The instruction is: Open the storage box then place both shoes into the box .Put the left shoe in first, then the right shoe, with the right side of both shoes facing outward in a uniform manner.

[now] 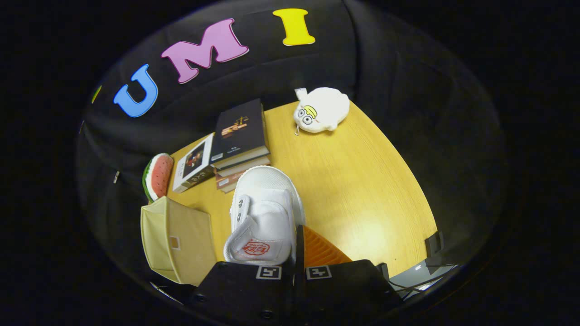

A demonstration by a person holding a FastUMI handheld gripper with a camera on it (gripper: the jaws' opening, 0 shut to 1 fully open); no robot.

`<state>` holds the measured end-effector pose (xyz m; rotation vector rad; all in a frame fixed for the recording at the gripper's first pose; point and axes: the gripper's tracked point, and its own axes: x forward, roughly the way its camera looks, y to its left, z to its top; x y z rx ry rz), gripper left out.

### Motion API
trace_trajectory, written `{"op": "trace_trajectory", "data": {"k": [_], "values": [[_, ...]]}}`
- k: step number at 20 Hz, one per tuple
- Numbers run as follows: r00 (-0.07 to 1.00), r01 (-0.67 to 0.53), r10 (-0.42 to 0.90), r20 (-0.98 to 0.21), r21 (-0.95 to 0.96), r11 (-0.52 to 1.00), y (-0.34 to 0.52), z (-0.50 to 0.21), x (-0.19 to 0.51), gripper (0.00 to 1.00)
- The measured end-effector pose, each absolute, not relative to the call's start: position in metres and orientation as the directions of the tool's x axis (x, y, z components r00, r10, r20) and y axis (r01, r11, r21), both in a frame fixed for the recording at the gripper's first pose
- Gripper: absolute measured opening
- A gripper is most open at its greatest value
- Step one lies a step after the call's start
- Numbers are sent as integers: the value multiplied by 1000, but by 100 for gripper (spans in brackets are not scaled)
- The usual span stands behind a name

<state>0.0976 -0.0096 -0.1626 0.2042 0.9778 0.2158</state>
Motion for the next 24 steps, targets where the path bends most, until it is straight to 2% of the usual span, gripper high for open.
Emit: {"op": "trace_trajectory", "data": {"k": [5,9,19,20,21,24], "values": [[534,-172,395,-748,362,916,98,-102,64,5],[470,-215,486,-737,438,873,184,-108,35,5],[398,-276,455,-797,369,887,273,-161,7,7],[373,-280,499,-782,417,864,283,-156,-1,12],[369,-286,524,-768,442,850,290,-150,-2,31],[440,-329,493,-750,376,866,271,-133,9,100]]}}
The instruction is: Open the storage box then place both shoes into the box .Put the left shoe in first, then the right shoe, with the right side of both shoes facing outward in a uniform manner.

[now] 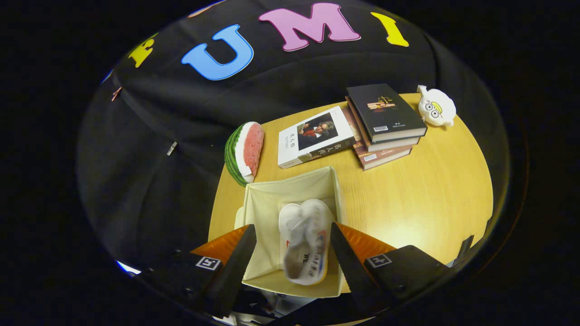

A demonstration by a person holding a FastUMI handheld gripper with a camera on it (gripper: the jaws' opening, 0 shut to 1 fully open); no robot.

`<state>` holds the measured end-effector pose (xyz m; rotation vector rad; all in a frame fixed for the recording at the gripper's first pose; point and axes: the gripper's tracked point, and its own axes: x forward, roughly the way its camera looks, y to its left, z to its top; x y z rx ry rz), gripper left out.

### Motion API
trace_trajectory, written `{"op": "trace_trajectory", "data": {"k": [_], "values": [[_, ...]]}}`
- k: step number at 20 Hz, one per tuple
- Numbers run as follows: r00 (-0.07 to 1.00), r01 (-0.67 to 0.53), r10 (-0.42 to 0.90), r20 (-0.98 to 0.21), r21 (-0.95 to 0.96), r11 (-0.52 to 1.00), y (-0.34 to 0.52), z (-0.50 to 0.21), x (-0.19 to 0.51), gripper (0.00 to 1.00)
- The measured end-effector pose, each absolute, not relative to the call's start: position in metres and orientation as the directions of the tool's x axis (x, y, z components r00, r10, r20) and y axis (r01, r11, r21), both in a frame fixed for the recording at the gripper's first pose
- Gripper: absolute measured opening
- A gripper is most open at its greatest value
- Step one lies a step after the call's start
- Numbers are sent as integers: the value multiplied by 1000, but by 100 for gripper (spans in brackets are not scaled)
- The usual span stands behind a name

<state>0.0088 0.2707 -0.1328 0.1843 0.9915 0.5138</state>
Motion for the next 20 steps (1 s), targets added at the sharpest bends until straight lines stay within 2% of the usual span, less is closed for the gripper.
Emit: {"op": "trace_trajectory", "data": {"k": [3,10,14,20], "values": [[565,-367,456,-688,286,885,248,-95,29,99],[848,-348,370,-380,127,929,171,25,78,99],[923,-293,309,-229,103,951,112,62,91,99],[979,-194,201,-44,124,973,11,73,112,98]]}}
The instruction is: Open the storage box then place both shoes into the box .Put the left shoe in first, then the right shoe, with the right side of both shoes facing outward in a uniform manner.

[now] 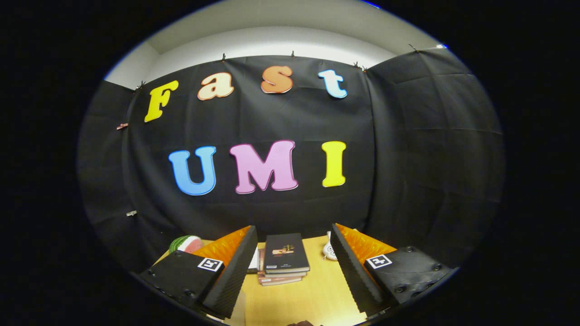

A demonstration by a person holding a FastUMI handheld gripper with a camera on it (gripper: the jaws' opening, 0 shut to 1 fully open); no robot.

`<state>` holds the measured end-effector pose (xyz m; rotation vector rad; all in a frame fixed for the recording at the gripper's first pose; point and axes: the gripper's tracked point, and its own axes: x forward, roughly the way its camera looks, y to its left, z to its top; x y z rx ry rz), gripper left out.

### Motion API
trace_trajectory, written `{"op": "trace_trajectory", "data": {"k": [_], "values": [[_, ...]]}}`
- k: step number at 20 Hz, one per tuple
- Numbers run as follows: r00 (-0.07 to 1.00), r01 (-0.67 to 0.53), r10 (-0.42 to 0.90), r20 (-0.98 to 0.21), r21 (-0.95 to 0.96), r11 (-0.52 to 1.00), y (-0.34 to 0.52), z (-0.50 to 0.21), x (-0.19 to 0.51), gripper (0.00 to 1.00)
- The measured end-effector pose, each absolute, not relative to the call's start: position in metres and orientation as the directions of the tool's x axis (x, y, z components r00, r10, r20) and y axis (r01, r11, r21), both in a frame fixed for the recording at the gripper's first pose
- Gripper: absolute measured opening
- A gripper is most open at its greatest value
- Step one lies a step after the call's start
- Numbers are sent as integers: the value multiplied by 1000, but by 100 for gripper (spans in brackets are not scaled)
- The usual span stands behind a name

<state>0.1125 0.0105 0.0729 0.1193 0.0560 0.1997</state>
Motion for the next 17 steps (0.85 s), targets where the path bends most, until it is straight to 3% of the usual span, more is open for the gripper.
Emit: {"op": "trace_trajectory", "data": {"k": [10,17], "values": [[915,-374,382,-129,81,924,-15,19,142,99],[928,-346,348,-135,40,937,-6,10,106,99]]}}
